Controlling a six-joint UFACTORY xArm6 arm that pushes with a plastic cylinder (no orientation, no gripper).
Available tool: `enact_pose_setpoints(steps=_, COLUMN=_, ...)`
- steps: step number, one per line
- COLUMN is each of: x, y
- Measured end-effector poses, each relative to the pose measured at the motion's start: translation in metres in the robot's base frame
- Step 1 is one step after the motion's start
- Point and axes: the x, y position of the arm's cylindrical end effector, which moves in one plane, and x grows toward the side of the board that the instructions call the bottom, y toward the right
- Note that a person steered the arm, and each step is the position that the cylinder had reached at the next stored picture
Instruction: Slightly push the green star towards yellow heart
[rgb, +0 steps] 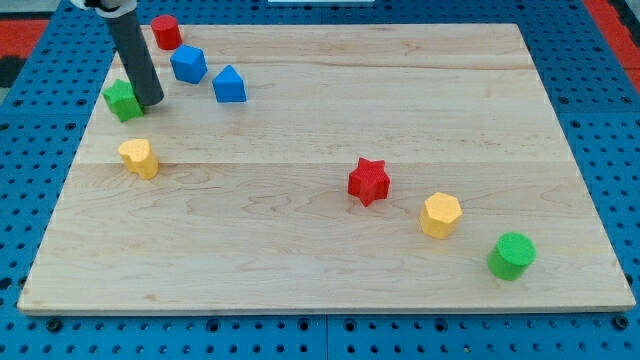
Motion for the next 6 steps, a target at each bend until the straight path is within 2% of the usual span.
enact_pose_setpoints(steps=2, x=-0.018, y=0.02)
enact_pose_setpoints(steps=3, x=-0.055, y=0.008)
enact_pose_setpoints(steps=4, x=-0.05, y=-0.023)
enact_pose_setpoints(steps=6, x=-0.004, y=-0.007)
